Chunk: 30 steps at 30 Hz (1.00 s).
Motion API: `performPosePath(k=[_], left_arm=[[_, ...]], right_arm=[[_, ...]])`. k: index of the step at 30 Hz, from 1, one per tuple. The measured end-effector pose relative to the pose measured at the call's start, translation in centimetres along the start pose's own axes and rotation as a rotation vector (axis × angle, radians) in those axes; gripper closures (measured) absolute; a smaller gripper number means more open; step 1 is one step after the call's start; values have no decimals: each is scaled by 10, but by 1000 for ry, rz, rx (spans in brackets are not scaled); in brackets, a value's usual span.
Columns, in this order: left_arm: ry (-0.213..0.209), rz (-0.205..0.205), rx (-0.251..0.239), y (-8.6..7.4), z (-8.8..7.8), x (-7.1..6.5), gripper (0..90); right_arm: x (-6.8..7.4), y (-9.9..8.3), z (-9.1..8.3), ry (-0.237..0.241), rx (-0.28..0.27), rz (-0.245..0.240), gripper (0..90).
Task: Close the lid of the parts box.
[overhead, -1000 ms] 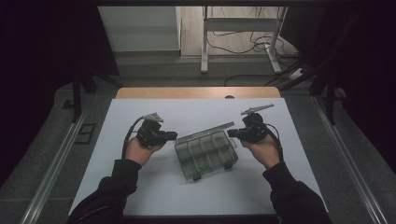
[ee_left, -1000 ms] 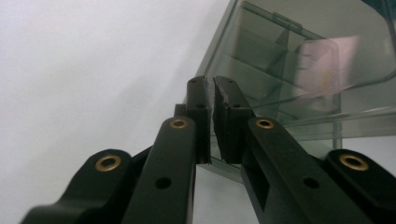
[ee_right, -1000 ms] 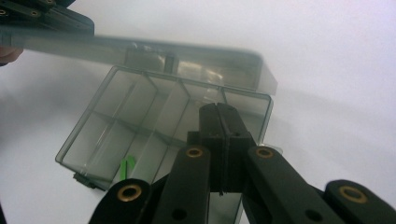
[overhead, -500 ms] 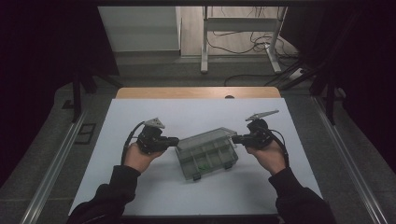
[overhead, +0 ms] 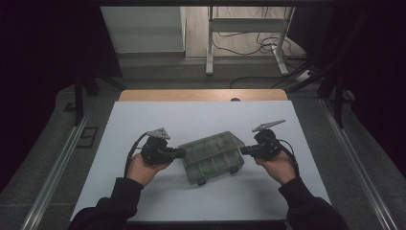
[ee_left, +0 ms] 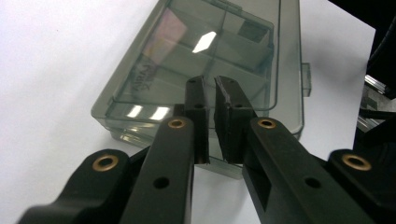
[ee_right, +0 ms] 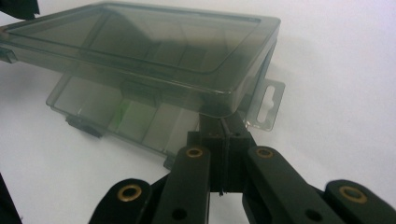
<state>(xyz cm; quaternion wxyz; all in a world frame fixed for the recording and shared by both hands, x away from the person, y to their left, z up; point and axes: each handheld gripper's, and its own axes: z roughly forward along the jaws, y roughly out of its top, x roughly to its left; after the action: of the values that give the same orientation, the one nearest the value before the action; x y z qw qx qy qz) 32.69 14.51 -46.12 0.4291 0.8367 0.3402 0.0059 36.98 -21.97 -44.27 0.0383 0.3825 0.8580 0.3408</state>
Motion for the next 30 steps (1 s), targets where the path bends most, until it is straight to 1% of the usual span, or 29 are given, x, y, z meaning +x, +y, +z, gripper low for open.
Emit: performPosePath(k=[6, 10, 13, 16, 19, 20, 23, 27, 30], left_arm=[[-8, -10, 2, -4, 0, -3, 840], [-11, -17, 10, -7, 1, -5, 838], [-13, -22, 20, -9, 3, -6, 838], [-5, -18, 38, -11, 6, -9, 838], [0, -15, 56, -12, 10, -10, 839], [0, -24, 57, -12, 12, -11, 840], [3, -27, 72, -13, 15, -13, 842], [3, -30, 85, -15, 20, -14, 844], [1, -32, 95, -16, 22, -13, 846]], right_arm=[[-1, -6, -5, -3, 3, -7, 895], [-1, -10, -9, -23, 9, -25, 895], [-2, -12, -12, -33, 7, -29, 895], [-4, -15, -19, -53, -12, -24, 895], [-5, -16, -21, -53, -31, -18, 894], [-4, -16, -21, -55, -35, -19, 895], [-2, -15, -19, -50, -42, -29, 895], [2, -14, -13, -43, -31, -54, 895], [3, -15, -6, -34, -21, -59, 895]])
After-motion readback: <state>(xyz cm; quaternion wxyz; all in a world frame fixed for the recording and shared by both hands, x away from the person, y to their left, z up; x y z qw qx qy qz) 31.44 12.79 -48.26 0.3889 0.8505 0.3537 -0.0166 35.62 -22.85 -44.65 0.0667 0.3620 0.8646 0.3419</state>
